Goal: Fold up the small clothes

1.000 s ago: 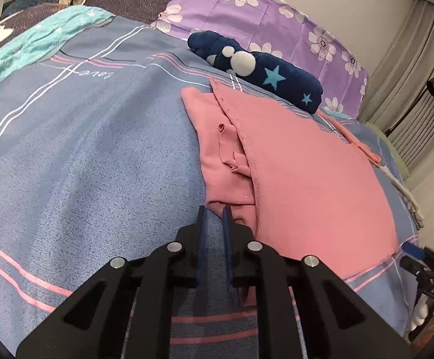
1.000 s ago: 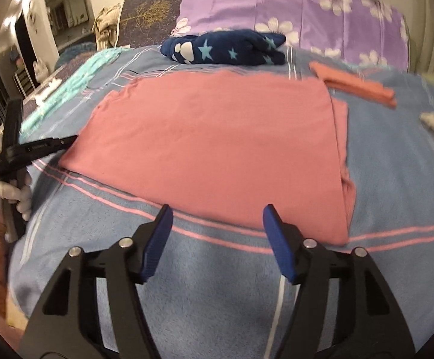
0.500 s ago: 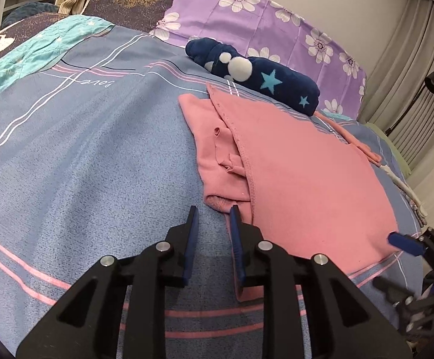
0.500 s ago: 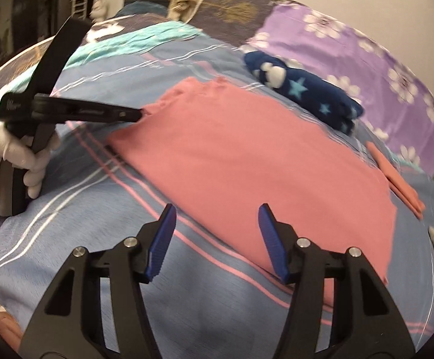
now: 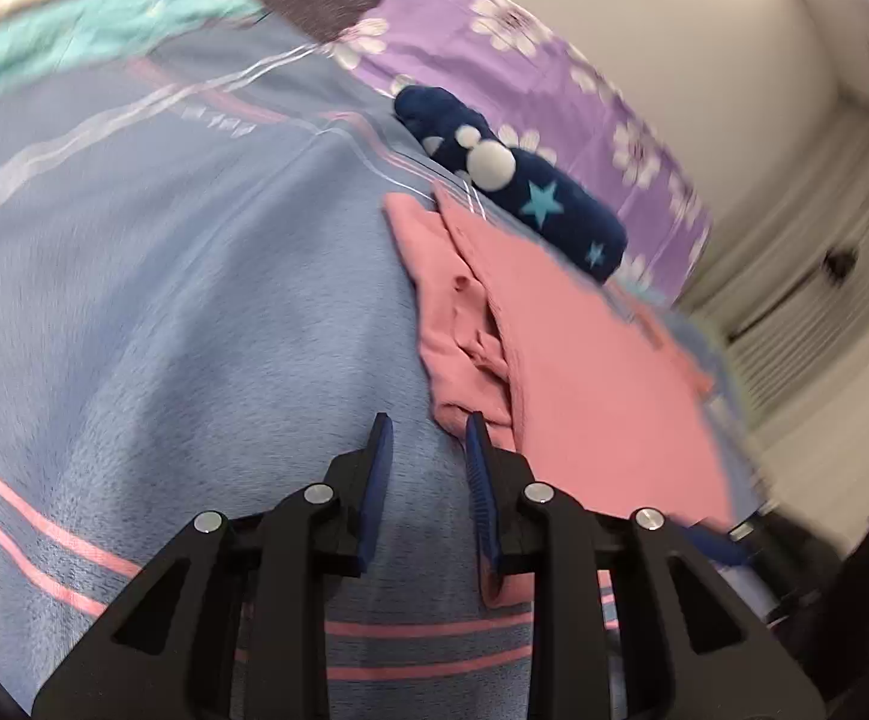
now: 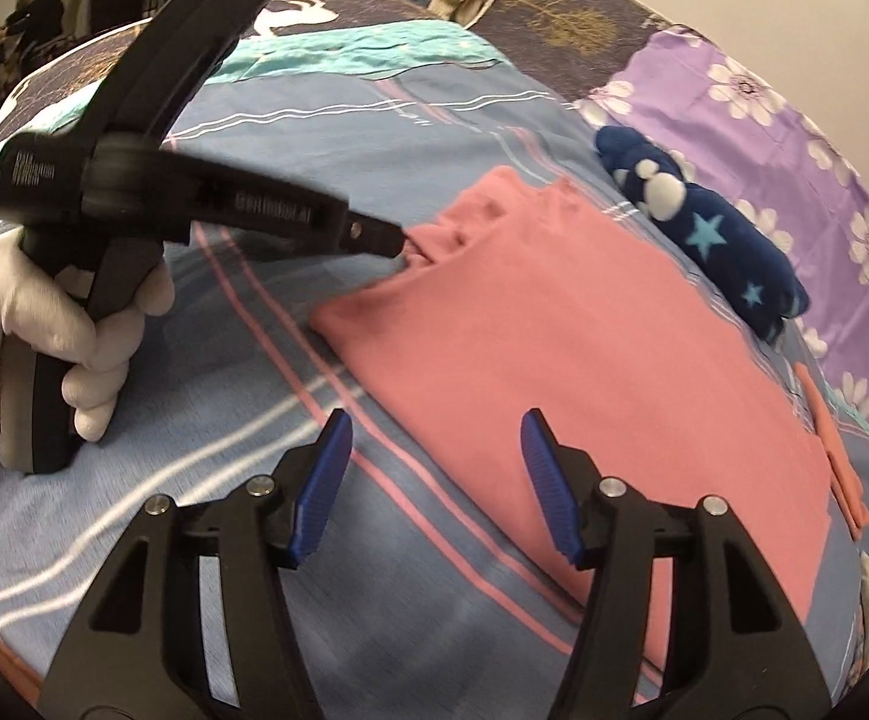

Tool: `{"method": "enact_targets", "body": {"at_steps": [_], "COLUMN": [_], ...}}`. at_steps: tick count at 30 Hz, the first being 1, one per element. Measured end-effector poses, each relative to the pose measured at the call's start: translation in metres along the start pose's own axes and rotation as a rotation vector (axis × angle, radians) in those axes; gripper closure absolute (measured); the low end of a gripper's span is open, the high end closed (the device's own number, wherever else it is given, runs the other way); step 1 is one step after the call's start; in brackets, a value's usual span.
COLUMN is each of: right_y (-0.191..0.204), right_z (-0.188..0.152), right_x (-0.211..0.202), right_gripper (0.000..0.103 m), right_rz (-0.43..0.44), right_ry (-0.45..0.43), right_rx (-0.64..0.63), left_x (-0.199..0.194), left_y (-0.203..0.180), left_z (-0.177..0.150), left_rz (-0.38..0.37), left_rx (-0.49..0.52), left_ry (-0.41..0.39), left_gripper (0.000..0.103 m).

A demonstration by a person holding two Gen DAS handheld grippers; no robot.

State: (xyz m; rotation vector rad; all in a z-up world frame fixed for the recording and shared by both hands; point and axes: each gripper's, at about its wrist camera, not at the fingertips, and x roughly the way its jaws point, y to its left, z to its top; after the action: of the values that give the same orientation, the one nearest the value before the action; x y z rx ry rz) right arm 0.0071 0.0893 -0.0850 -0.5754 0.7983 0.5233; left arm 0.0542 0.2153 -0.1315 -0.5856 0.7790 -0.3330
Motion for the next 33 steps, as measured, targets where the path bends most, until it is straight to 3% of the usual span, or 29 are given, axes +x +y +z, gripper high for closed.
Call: {"method": "enact_targets", "body": {"at_steps": [8, 18, 33], "right_y": [0.012, 0.03, 0.016], "right_z": [0.019, 0.03, 0.025], "right_x": [0.029, 0.047, 0.049], "right_gripper": [0.044, 0.051, 0.048], "right_rz": [-0.058, -0.239, -0.165], "right_ry": [0.036, -0.015, -0.027], "right_rx": [-0.012, -0.082, -0.009], "left_x": [0.002, 0.003, 0.012], "left_y": [0.006, 0.014, 0.016], "left_z": [0.0, 0.001, 0.008], "left_rz": [-0.068, -0.118, -0.133], "left_rx": [-0.057, -0.104, -0.117], "left_ry": [-0.001, 0.001, 0.028], "left_gripper": [0.076, 0.076, 0.075]}}
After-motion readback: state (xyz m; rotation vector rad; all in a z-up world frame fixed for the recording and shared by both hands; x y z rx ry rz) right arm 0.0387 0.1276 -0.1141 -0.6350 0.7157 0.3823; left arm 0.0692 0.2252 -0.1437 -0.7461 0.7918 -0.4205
